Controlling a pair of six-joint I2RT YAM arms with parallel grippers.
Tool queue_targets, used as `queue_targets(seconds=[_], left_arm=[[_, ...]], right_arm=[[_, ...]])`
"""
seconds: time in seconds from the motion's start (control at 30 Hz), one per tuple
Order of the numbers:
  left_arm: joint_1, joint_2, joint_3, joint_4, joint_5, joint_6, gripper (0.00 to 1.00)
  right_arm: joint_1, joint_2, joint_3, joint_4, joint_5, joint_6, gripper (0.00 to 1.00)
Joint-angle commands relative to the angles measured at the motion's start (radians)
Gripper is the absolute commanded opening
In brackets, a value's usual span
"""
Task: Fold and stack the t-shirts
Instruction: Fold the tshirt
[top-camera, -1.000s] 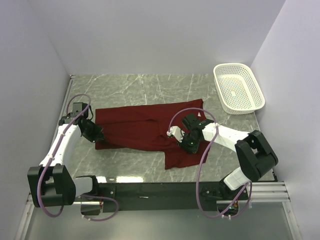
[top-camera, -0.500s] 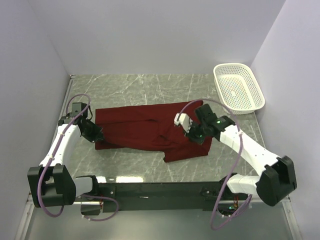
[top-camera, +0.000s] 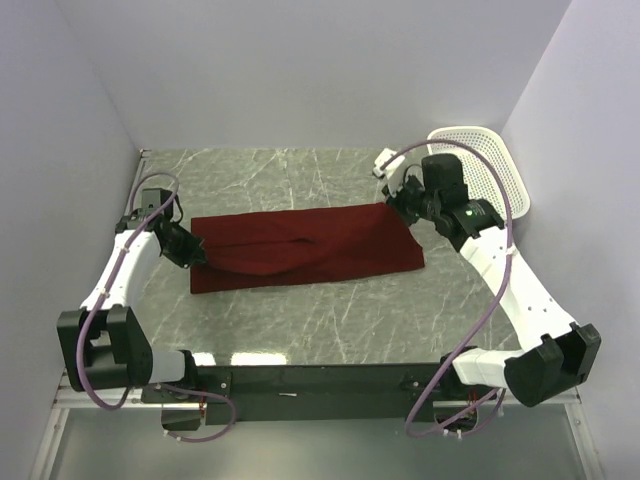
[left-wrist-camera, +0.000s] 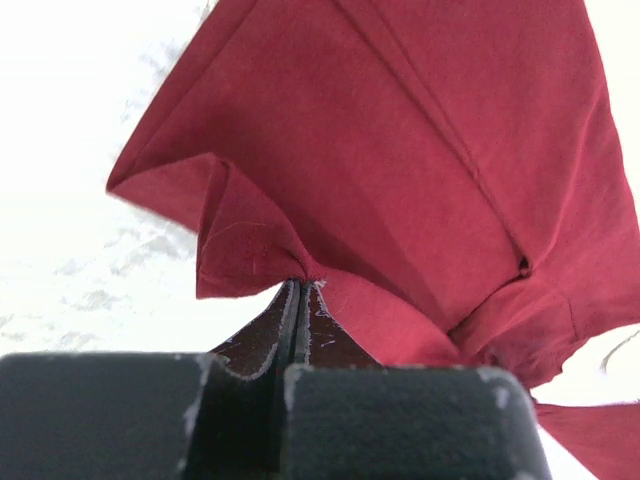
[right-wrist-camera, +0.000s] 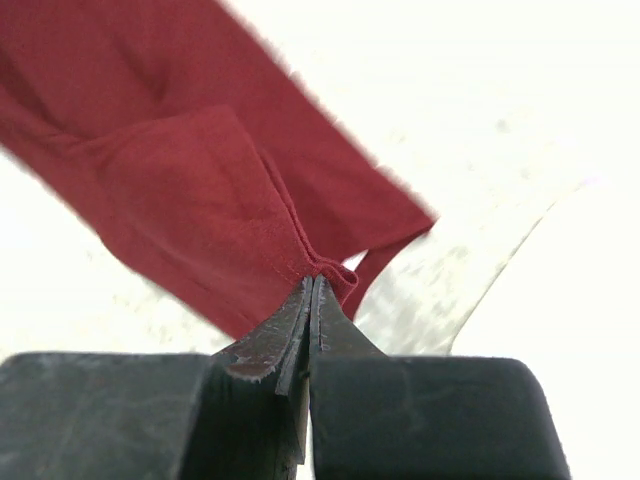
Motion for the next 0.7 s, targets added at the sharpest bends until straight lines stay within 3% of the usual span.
queue_targets(seconds=[0.0,0.67], left_arm=[[0.009,0.040,0.042,0.043,0.004,-0.003,0.00],[0.029,0.263,0.152,0.084,0.001,0.039,0.00]], right_arm=[[-0.010,0.035,0.077,0.089,0.002,0.029,0.00],[-0.029,0.088,0.091,0.158,-0.004,0.051,0.00]])
